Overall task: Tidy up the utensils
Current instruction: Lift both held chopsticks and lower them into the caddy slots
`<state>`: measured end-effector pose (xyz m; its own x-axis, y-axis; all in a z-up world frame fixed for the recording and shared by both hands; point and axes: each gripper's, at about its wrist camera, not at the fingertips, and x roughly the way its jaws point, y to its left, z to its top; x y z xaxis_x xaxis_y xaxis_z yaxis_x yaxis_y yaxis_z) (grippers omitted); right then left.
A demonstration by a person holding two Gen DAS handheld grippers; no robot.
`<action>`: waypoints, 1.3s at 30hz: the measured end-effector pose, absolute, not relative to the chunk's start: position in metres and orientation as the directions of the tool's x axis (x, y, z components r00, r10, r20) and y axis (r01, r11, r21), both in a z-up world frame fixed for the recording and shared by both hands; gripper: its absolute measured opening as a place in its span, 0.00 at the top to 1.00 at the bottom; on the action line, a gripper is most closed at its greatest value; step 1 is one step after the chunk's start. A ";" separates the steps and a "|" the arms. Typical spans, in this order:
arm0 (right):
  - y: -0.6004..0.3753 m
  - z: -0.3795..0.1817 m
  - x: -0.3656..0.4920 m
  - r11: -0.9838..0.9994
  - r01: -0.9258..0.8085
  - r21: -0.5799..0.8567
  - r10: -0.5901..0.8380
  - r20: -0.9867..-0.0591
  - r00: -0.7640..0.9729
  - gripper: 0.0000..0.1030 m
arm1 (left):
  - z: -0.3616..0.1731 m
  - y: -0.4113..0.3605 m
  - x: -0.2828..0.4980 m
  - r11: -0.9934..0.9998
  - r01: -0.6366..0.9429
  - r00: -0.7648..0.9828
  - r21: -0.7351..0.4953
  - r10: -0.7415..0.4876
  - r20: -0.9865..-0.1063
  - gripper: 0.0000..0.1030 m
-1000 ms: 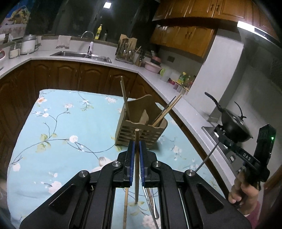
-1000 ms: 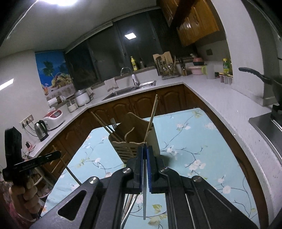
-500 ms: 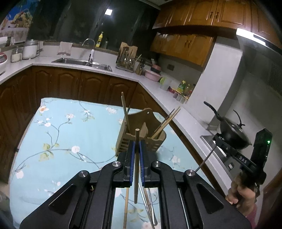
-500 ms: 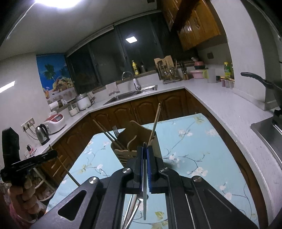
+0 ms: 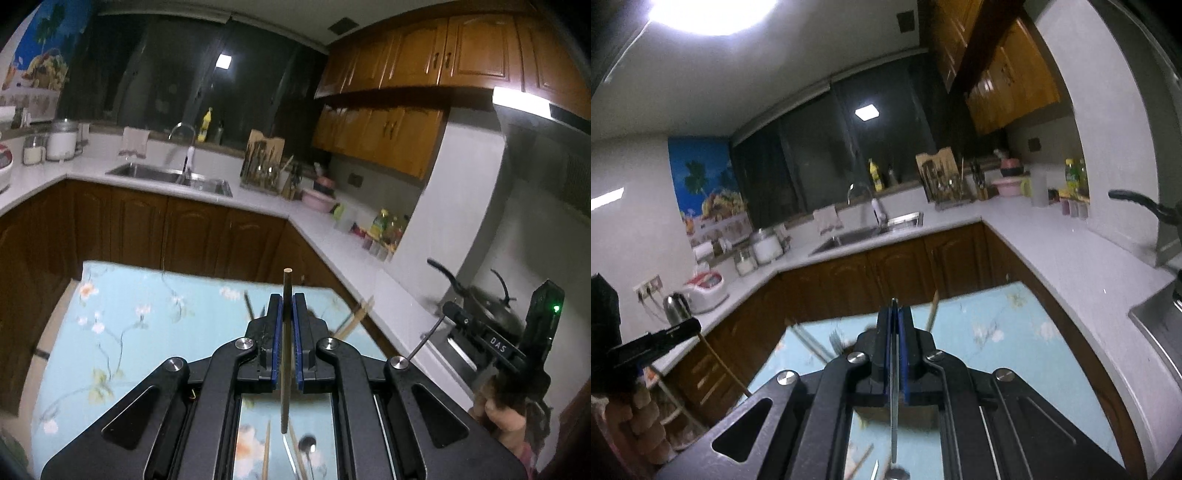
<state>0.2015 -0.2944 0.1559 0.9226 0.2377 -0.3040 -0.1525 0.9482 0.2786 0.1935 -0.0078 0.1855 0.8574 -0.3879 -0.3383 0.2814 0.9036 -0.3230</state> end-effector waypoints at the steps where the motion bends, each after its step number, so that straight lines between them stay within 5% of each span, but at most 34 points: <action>1: -0.295 0.160 0.207 0.947 -0.150 0.286 0.235 -0.292 0.927 0.96 | 0.189 -0.009 0.198 0.904 0.282 0.862 -0.322 -0.386 -0.329 0.96; 14: -0.291 0.164 0.272 0.951 -0.114 0.287 0.182 -0.225 0.957 0.96 | 0.185 -0.030 0.284 0.919 0.203 0.910 -0.340 -0.305 -0.281 0.96; 28: -0.294 0.082 0.293 0.929 -0.056 0.366 0.188 -0.337 0.923 0.96 | 0.088 -0.040 0.301 0.922 0.141 0.843 -0.360 -0.302 -0.444 0.96; 39: -0.292 0.070 0.300 0.929 -0.053 0.366 0.206 -0.395 0.895 0.96 | 0.081 -0.038 0.305 0.917 0.152 0.829 -0.368 -0.321 -0.457 0.95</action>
